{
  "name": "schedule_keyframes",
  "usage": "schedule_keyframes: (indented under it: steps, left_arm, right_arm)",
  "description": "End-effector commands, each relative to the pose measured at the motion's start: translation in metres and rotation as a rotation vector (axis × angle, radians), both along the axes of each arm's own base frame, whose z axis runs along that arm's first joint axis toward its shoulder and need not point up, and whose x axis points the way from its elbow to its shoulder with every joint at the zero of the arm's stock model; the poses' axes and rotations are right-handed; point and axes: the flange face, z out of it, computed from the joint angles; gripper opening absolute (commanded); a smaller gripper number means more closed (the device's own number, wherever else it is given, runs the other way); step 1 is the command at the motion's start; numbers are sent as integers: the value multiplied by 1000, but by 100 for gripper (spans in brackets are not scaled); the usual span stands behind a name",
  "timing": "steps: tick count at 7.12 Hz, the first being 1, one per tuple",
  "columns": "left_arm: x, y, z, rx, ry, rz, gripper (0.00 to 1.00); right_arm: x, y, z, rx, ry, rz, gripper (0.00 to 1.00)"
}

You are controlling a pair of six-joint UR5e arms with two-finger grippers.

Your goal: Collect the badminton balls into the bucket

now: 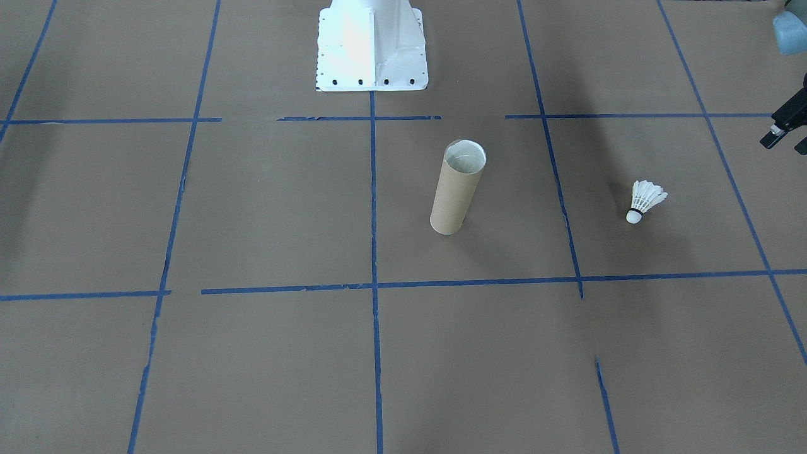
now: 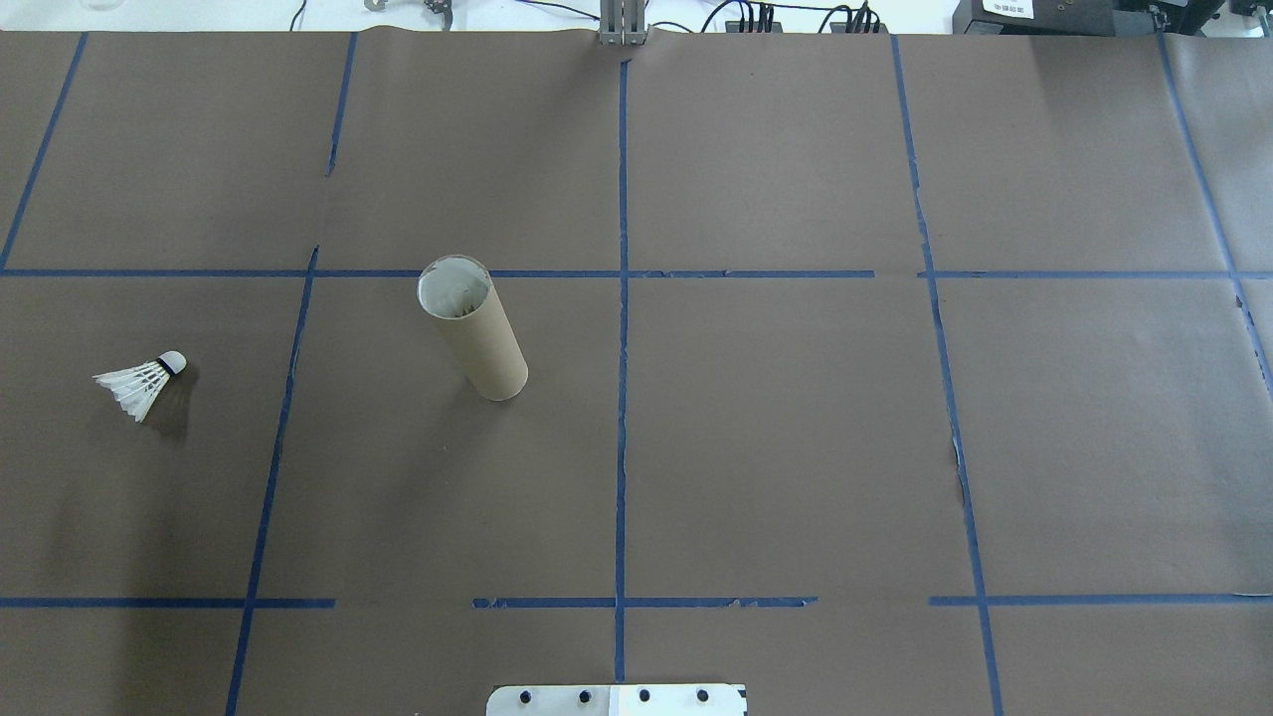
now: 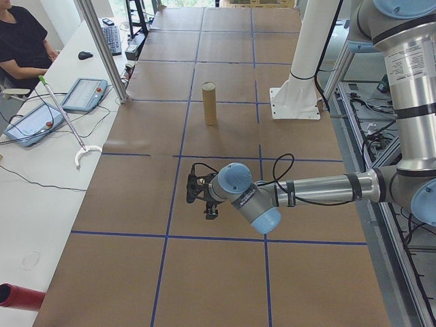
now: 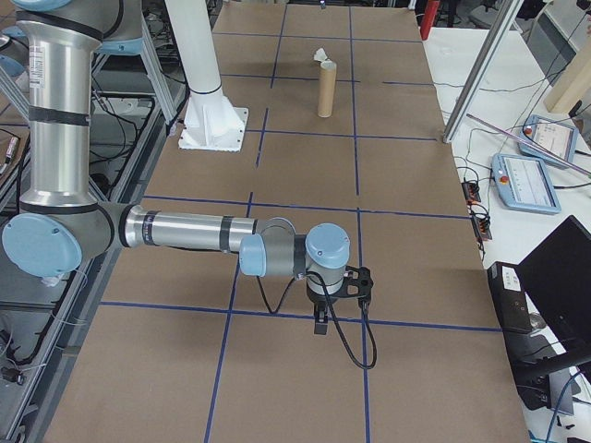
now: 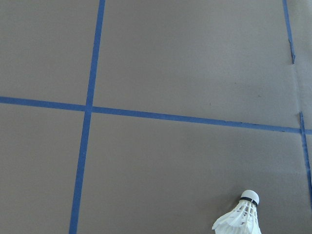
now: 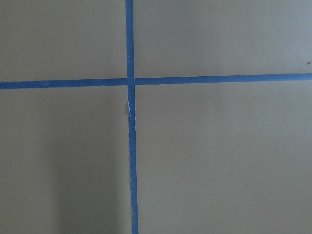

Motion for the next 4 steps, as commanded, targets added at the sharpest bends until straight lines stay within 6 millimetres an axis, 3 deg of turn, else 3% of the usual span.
schedule_keyframes:
  steps: [1,4]
  left_arm:
    - [20,10,-3,-39,51,-2,100]
    - [65,14,-12,-161,127,-84,100]
  right_arm:
    - [0,0,0,1,1,0,100]
    - [0,1,1,-2,0,0,100]
